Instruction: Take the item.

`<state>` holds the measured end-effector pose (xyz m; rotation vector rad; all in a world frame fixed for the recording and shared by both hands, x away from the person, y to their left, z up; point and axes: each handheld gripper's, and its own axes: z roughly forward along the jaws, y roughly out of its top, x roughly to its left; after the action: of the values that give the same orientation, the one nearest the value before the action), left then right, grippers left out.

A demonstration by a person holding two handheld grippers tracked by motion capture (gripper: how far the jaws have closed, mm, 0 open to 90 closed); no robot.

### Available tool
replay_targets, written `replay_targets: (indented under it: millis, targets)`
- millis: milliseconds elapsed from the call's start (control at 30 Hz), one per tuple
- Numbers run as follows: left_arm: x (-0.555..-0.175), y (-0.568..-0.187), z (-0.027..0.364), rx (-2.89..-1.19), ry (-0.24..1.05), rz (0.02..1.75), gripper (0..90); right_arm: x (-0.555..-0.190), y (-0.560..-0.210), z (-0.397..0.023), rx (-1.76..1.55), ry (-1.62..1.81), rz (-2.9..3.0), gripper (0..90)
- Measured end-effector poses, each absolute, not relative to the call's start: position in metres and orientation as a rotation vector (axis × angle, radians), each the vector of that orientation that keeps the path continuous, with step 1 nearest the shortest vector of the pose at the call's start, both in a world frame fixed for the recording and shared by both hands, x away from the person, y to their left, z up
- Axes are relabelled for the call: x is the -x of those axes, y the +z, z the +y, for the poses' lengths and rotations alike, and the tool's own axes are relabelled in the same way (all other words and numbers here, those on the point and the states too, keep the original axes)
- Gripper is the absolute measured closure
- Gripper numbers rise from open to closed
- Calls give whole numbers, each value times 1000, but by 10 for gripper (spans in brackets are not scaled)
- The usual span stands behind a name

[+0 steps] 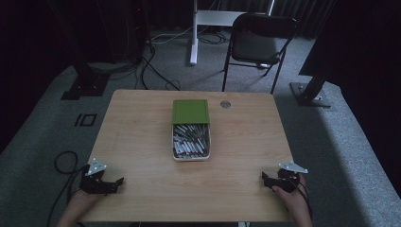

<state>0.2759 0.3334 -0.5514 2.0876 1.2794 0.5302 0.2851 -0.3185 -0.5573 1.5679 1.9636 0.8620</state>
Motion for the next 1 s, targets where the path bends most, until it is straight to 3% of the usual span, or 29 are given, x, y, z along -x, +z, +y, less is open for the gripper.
replay_targets:
  millis: [1000]
  targets:
    - [-277, -551, 334, -2093, 527, 1271, 14, -286, -557, -310, -1614, 840, 1908, 130]
